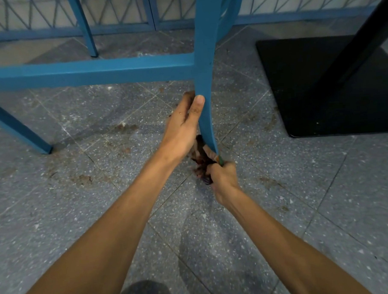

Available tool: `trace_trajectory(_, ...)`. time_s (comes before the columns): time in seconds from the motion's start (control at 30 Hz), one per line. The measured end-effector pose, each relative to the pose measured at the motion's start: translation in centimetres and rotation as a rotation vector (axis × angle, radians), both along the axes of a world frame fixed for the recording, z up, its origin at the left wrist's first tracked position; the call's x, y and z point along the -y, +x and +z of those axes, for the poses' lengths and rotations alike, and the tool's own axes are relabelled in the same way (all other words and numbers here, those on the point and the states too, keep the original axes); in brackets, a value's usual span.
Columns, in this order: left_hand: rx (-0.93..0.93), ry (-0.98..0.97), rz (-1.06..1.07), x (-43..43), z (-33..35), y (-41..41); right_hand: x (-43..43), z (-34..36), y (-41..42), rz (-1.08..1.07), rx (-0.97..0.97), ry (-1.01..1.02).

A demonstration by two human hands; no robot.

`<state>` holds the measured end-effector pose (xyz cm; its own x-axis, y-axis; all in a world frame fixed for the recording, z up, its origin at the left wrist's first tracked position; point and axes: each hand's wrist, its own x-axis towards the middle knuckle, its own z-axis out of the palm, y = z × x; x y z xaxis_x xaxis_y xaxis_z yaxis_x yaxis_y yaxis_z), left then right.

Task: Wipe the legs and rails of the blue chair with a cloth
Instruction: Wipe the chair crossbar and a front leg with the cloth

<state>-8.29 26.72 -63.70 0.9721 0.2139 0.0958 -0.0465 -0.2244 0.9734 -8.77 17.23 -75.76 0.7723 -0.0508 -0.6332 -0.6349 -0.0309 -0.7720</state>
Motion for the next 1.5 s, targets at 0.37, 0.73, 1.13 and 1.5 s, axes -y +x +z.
trace_trajectory(0.37,-0.035,0.022,-0.007,-0.5,-0.5,0.6,1.3,3.6,-0.8,0.133,0.427,-0.223)
trace_trajectory(0.73,-0.011,-0.008,-0.033,-0.6,-0.1,0.8,4.0,4.4,2.0,0.350,0.596,0.205)
trace_trajectory(1.13,-0.022,-0.084,-0.042,-0.9,-0.1,0.7,1.9,7.1,3.8,0.337,0.660,0.072)
trace_trajectory(1.5,-0.251,-0.037,-0.035,-3.3,-0.5,-1.7,2.0,5.3,3.9,0.437,0.597,0.040)
